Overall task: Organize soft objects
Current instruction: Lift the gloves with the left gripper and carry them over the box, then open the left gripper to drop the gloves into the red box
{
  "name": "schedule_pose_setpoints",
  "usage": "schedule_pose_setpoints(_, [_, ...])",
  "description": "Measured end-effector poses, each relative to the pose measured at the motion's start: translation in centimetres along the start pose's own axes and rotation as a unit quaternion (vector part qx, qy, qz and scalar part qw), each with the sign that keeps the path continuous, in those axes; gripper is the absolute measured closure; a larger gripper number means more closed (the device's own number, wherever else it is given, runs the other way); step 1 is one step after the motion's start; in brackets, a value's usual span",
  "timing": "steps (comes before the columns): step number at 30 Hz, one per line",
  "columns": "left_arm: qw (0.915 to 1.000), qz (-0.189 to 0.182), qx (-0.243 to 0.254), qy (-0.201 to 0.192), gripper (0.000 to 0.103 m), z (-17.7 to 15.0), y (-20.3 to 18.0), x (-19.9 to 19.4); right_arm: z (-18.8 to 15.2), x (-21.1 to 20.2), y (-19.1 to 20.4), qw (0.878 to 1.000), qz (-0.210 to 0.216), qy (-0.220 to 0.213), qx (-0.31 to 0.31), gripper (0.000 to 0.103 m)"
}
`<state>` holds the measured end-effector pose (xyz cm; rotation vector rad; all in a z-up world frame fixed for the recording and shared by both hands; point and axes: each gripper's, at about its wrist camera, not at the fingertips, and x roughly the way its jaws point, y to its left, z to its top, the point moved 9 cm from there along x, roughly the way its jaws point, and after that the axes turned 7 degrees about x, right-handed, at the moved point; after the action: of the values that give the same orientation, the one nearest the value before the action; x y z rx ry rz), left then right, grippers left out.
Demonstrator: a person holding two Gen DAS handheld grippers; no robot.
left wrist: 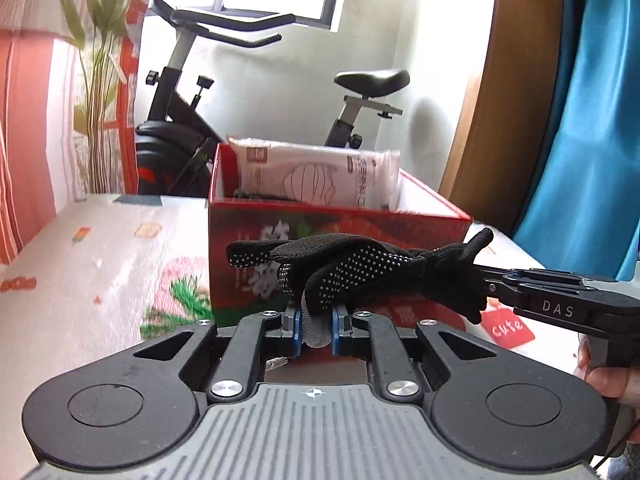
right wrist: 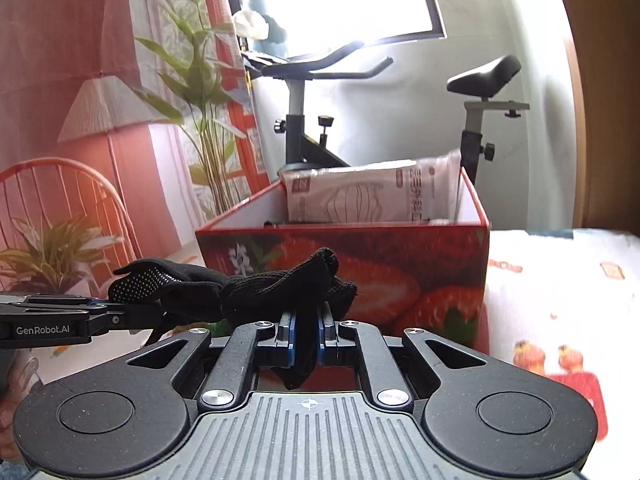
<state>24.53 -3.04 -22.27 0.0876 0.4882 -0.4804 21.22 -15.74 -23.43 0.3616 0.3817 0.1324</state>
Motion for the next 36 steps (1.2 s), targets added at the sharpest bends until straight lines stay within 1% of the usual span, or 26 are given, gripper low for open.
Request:
schedule_pose_setpoints(4, [0.9999,-0.003,0.005,-0.011,0.088,2.9,0.5,0.9,2.7,1.0,0.1,1.000,0.002,-0.009,-0.012,0.094])
schedule_pose_setpoints(8, [0.9999,-0.009,0.001,-0.011,0.088,5.9,1.2,2.6,5.6,2.7,-0.2,1.000,0.004,-0.011,-0.017,0.094])
schedule_pose_setpoints(13, [0.9998,-0.018,0.011,-0.002,0.088,8.6,2.0,5.7,8.7,6.0,-1.5,1.000,-0.006,-0.005,-0.023,0.094])
schedule_pose_setpoints(17, [0.9998,-0.016,0.009,0.011,0.088,10.0,2.8,8.8,10.4,9.4,-2.8,0.999,-0.019,0.011,-0.023,0.094])
schedule_pose_setpoints(22, [0.9990,-0.017,0.008,0.042,0.088,11.1,3.8,13.2,11.6,13.6,-4.1,0.998,-0.039,0.039,-0.035,0.094])
schedule_pose_setpoints(26, [0.9975,-0.023,-0.010,0.066,0.088,11.6,4.6,16.3,12.0,16.5,-5.6,0.996,-0.052,0.062,-0.026,0.094])
schedule_pose_setpoints(29, [0.9967,-0.027,-0.024,0.073,0.088,11.4,4.9,17.7,11.7,17.8,-6.9,0.995,-0.061,0.072,-0.015,0.094])
schedule_pose_setpoints(34, [0.9962,-0.015,-0.013,0.085,0.088,10.6,4.6,19.3,11.0,19.1,-8.3,0.993,-0.080,0.087,-0.015,0.094])
schedule_pose_setpoints(35, [0.9961,-0.014,-0.012,0.086,0.086,10.5,4.6,19.6,10.9,19.1,-8.5,0.992,-0.085,0.088,-0.012,0.094])
schedule_pose_setpoints(36, [0.9961,-0.013,-0.010,0.087,0.082,10.5,4.6,19.7,10.9,19.2,-8.7,0.992,-0.092,0.089,-0.010,0.093])
